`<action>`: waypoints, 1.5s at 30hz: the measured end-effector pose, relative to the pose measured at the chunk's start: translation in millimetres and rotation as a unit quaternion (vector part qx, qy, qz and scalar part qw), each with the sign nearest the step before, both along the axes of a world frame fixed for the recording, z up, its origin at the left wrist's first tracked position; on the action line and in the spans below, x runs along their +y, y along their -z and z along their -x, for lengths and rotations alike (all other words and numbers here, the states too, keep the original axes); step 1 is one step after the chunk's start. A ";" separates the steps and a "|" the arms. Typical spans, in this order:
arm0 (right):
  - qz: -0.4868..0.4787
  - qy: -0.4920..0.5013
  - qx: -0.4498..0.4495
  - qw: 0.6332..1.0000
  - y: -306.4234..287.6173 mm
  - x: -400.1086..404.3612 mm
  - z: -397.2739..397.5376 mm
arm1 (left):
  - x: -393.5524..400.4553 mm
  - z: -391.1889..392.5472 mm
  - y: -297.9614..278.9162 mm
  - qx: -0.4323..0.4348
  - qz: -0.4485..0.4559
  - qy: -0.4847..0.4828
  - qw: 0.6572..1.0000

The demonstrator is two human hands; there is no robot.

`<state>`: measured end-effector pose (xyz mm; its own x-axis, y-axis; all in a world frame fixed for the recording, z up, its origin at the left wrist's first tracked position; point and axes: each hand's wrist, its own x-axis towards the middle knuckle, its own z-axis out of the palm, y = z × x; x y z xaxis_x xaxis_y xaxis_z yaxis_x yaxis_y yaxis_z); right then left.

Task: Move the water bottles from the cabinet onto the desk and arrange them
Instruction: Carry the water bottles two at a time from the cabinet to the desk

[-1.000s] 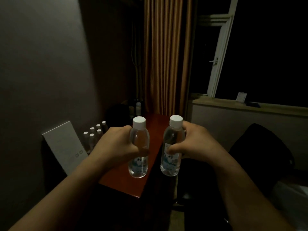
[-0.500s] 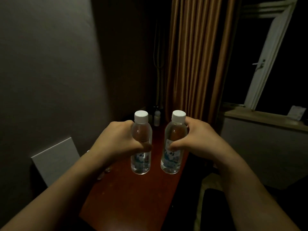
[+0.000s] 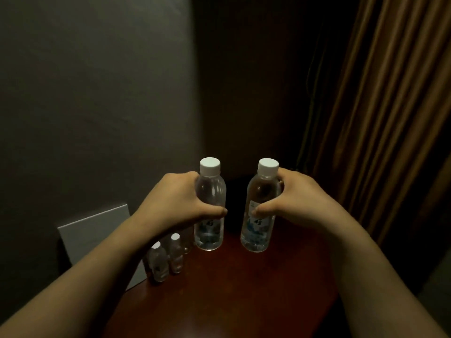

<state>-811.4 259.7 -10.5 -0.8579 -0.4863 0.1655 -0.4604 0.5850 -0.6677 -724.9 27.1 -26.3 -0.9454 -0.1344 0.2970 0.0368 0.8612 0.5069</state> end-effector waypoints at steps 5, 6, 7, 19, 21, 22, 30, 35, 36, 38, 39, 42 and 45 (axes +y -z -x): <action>-0.019 -0.050 -0.016 0.998 14.1 -19.5 95.0 | -7.8 74.8 20.9 -0.026 -0.004 -0.085 0.996; -0.022 -0.059 -0.021 0.998 19.3 -24.4 111.3 | -9.9 88.5 27.0 -0.027 -0.008 -0.102 0.994; -0.024 -0.067 -0.025 0.997 25.2 -30.0 127.0 | -11.9 101.2 33.6 -0.025 -0.016 -0.118 0.993; -0.045 -0.114 -0.094 0.988 124.0 -110.2 273.3 | -48.0 240.1 124.8 -0.061 -0.091 -0.204 0.973; -0.064 -0.119 -0.096 0.986 145.0 -123.0 290.5 | -55.9 261.4 143.1 -0.079 -0.096 -0.211 0.970; -0.071 -0.123 -0.093 0.986 155.8 -128.8 298.7 | -59.1 271.7 152.9 -0.087 -0.096 -0.214 0.968; -0.103 -0.110 -0.103 0.983 239.0 -166.9 346.1 | -82.5 330.8 233.4 -0.161 -0.108 -0.241 0.951; -0.102 -0.102 -0.141 0.980 278.7 -181.9 359.9 | -89.6 350.8 271.8 -0.173 -0.096 -0.237 0.951; -0.103 -0.104 -0.149 0.978 284.4 -183.4 361.7 | -90.8 353.9 277.0 -0.173 -0.088 -0.236 0.952; -0.106 -0.104 -0.163 0.975 296.5 -185.2 364.0 | -92.7 359.4 287.7 -0.184 -0.070 -0.233 0.952; -0.103 -0.099 -0.171 0.975 302.6 -185.6 364.6 | -93.5 361.7 292.9 -0.190 -0.058 -0.232 0.952; -0.092 -0.091 -0.189 0.973 319.3 -187.0 366.0 | -96.4 365.9 306.8 -0.196 -0.028 -0.230 0.953; -0.097 -0.090 -0.193 0.972 333.7 -188.5 368.5 | -99.1 369.4 318.9 -0.205 -0.003 -0.210 0.956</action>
